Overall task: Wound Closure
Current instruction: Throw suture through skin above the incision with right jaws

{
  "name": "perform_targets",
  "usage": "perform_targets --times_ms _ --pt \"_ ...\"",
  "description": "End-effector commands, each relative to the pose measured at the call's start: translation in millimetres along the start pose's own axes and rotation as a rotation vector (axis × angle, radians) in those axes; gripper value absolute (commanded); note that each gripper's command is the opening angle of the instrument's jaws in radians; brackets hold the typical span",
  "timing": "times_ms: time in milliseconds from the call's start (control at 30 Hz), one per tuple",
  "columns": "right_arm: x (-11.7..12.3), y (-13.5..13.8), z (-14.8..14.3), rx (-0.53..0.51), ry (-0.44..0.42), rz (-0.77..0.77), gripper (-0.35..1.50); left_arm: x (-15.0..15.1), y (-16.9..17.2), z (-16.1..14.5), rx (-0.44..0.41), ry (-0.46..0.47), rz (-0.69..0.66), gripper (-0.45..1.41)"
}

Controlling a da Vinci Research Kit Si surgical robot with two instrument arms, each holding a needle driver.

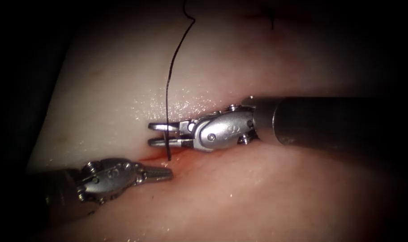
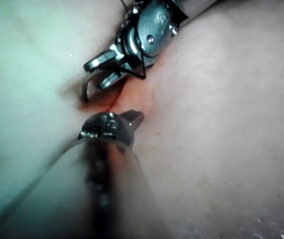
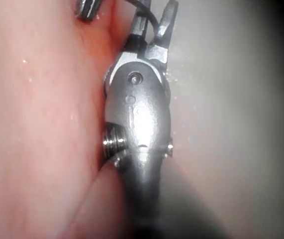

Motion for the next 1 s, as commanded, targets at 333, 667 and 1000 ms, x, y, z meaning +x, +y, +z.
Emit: perform_targets --times_ms 333,667,1000 --pt "-2.5 -1.2 0.6 0.022 -0.024 0.018 -0.35 0.1 0.3 0.4 0.001 -0.001 -0.004 -0.45" --pt "-2.1 -2.3 0.5 0.041 -0.035 0.012 -0.35 0.2 0.3 0.2 -0.001 -0.002 -0.006 -0.45" --pt "-1.5 -2.3 0.6 0.044 -0.036 -0.067 -0.35 0.2 0.3 0.1 0.0 -0.003 -0.005 -0.45"
